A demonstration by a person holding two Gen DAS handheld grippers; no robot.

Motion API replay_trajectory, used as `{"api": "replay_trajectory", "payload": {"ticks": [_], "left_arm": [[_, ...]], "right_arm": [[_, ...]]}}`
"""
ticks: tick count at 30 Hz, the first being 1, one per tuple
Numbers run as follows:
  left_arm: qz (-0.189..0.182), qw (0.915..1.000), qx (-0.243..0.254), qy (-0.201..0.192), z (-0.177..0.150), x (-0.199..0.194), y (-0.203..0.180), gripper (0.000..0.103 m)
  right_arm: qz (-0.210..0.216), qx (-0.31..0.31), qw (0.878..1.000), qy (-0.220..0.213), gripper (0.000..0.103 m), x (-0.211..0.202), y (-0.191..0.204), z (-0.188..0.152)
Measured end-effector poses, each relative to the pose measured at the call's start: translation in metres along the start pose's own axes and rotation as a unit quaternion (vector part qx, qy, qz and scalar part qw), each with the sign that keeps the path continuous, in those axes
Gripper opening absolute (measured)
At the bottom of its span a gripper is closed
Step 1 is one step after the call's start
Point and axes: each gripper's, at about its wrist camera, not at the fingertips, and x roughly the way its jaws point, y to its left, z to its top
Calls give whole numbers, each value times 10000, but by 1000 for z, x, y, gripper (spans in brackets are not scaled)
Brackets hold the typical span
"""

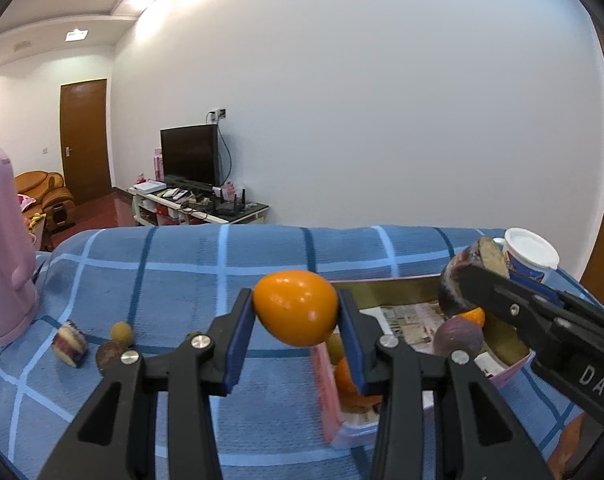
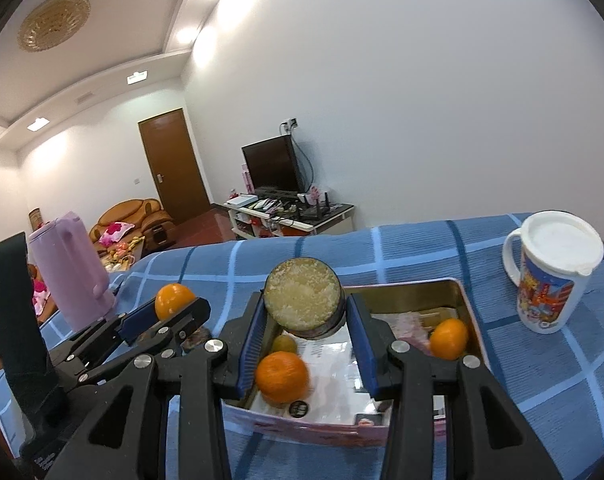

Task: Organize fruits
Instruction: 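Carry the cut fruit with the right gripper while the left carries the mandarin over the tin, then lower and open the right gripper in the tin while the left releases the mandarin there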

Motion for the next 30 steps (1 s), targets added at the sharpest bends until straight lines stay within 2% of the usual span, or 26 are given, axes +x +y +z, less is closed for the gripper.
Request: {"api": "replay_trajectory", "payload": {"ticks": [16, 25, 30], "left_arm": [[-222, 9994, 168, 194, 9, 37, -45, 43], [-198, 9968, 328, 695, 9, 69, -73, 43], [-118, 9932, 487, 1046, -1, 84, -83, 43]], "right_arm": [[-780, 618, 9950, -68, 43, 9, -74, 16], [-892, 679, 9933, 269, 43, 38, -90, 13], [-932, 463, 9936, 442, 43, 53, -84, 14]]}}
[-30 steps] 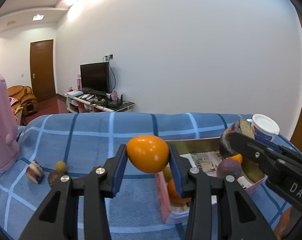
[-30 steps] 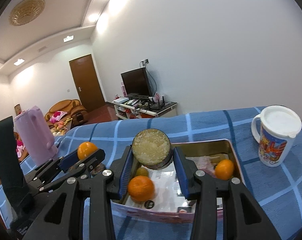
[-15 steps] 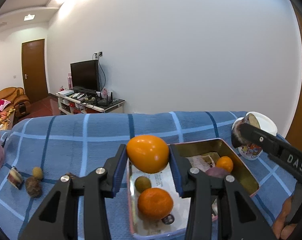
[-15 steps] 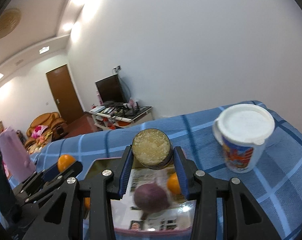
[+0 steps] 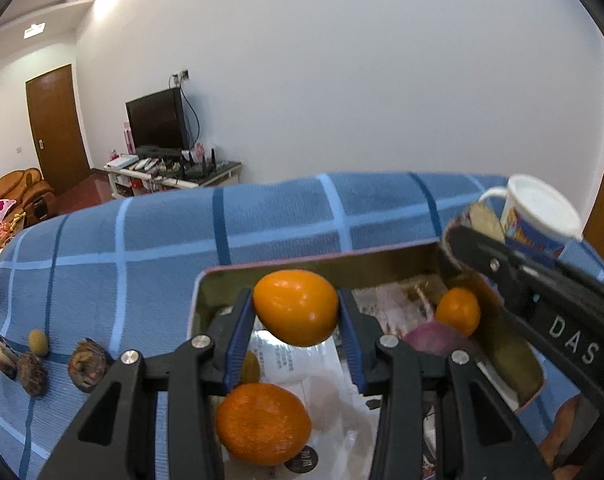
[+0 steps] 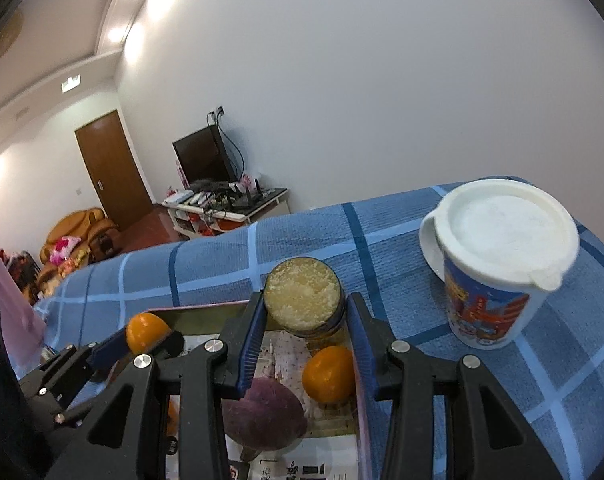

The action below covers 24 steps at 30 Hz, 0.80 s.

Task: Organize fruits
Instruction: 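Lower and open the right gripper in the tin while the left releases the mandarin there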

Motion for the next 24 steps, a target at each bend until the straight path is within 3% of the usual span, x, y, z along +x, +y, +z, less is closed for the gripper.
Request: {"api": "replay_trajectory", "payload": {"ticks": [9, 19, 21, 23, 24], "left_arm": [[26, 9992, 41, 404, 0, 14, -3, 43], [61, 9987, 113, 492, 0, 15, -6, 44], [118, 9989, 168, 428, 1, 15, -10, 54], [132, 9994, 189, 277, 1, 9, -12, 75], [141, 9995, 182, 211, 1, 6, -12, 79]], "right_arm": [[-6, -355, 9977, 577, 43, 30, 12, -11], [317, -252, 9964, 749, 44, 36, 15, -13], [399, -190, 9962, 749, 45, 35, 14, -13], [621, -42, 9952, 758, 47, 35, 11, -11], [690, 30, 9948, 751, 49, 34, 11, -11]]}}
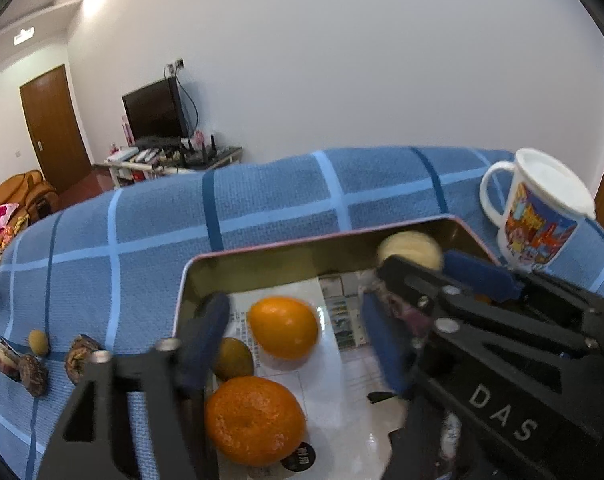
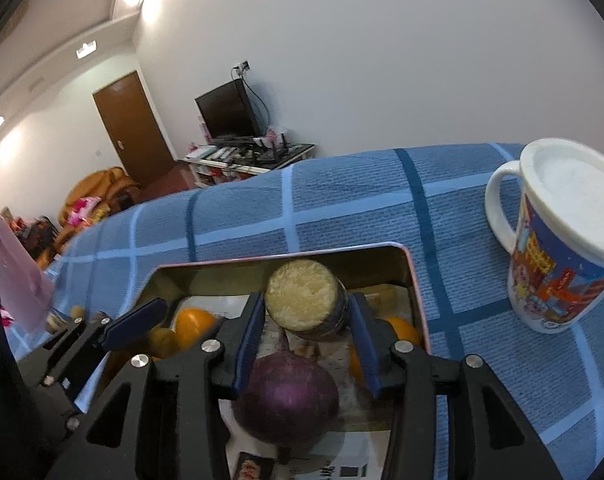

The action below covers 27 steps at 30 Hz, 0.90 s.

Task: Organize fruits
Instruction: 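Lower and open the right gripper in the tin while the left releases the mandarin there, then withdraw both open grippers from the tin toward the remaining fruits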

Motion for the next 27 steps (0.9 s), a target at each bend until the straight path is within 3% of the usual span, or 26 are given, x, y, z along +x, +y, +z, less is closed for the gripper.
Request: {"api": "replay_trajectory", "payload": {"ticks": [4, 6, 11, 18, 21, 27], "left_arm": [[51, 9998, -52, -190, -2, -10, 0, 97], [14, 9993, -124, -345, -3, -17, 2, 99], [43, 9979, -90, -643, -5, -33, 3, 101], [333, 9928, -250, -1125, -3, -57, 22, 101], [634, 9881, -184, -1388, -8, -67, 29, 101], [1064, 9820, -87, -1557, -17, -76, 41, 102]], "right_arm": [[44, 195, 9997, -145, 60, -6, -4, -1], [117, 303, 9991, -283, 71, -10, -6, 0], [-47, 289, 9976, -629, 80, -22, -3, 1], [-574, -6, 9879, -1442, 80, -48, 5, -5], [-770, -194, 9800, -1827, 80, -60, 12, -10], [-785, -354, 9759, -2003, 80, -69, 22, -16]]}}
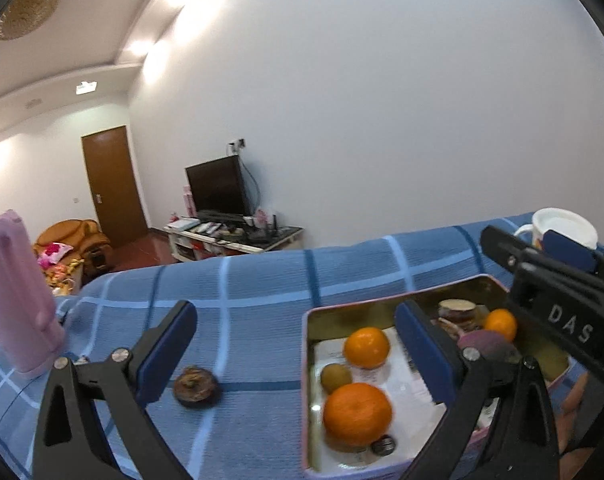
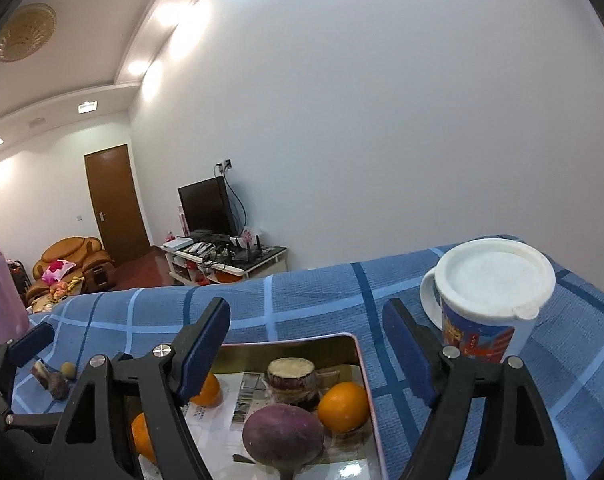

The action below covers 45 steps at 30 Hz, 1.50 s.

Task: Organize fruits
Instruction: 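Withdraw both open grippers from the tin toward the remaining fruits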

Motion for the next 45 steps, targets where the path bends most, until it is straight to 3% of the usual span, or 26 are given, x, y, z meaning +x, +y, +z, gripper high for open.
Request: {"api": "replay_trajectory", "payload": {"ticks": [4, 19, 35, 45], "left_arm": [[102, 9999, -85, 27, -6, -1, 10, 102], [-93, 9997, -137, 151, -17, -15, 25, 103], [-175, 9985, -511, 110, -24, -30, 47, 103], [-216, 9983, -536, 114, -29, -42, 56, 103]], "right_arm": [[-15, -141, 9999, 17, 80, -1, 6, -2], [-212, -607, 9979, -41, 80, -25, 29, -10], [-327, -521, 9981, -71, 80, -55, 30, -19], [-470, -95, 9988, -49, 80, -68, 22, -23]]}}
